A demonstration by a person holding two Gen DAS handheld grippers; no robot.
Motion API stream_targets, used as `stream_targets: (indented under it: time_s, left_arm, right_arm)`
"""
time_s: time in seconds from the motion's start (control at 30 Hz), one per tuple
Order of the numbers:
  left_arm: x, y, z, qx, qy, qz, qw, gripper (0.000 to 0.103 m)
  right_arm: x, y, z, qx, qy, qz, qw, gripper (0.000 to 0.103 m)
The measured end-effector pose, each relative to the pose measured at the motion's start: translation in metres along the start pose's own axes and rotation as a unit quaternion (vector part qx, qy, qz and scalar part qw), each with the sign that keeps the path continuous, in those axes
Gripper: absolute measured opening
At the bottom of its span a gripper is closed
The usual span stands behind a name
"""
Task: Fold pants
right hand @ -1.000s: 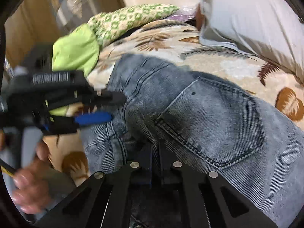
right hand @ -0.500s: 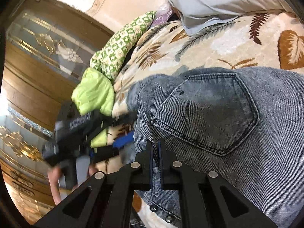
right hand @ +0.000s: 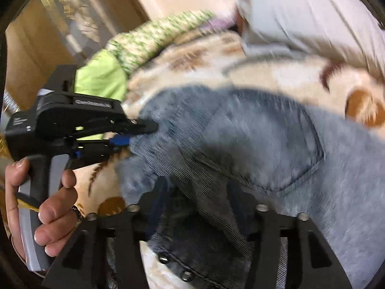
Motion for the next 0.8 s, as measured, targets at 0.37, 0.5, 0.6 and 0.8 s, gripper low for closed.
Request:
stream_targets:
  time_s: [0.37,0.5,0.6,0.8]
  left_arm:
    - [-0.001,-0.002,-0.022,-0.016,0.000,0.012,0.9998,0.013]
    - [-0.009,0.004,-0.051,-0.011,0.018,0.041,0.9989,0.013]
    - [-0.017,-0.004,-0.056,0.024,0.015,0.065,0.9975,0.014]
    - [-0.034,-0.035,-0.022,0.094,-0.013,0.054,0.9940,0.015]
  right_arm:
    - [-0.004,-0.015,0.007,-0.019,-0.037,-0.044,0.998,0.005]
    - [0.004,-0.030,-0.028,-0.011,-0.008,-0.042,0.999,0.004]
    - [-0.001,-0.037,-0.031,0.003,-0.016,-0.039,0.999,0.004]
    - [-0.038,-0.029,0.017,0.018,-0.078,-0.011,0.997,0.005]
Point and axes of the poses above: each gripper's, at about its wrist camera, not at the fingertips, and z roughly the way its jaws point, y to its right, x to its top, the point moved 6 cm from there along z, roughly the way its jaws point, and after that the axes turned 1 degree about -z, right-handed, at the moved point
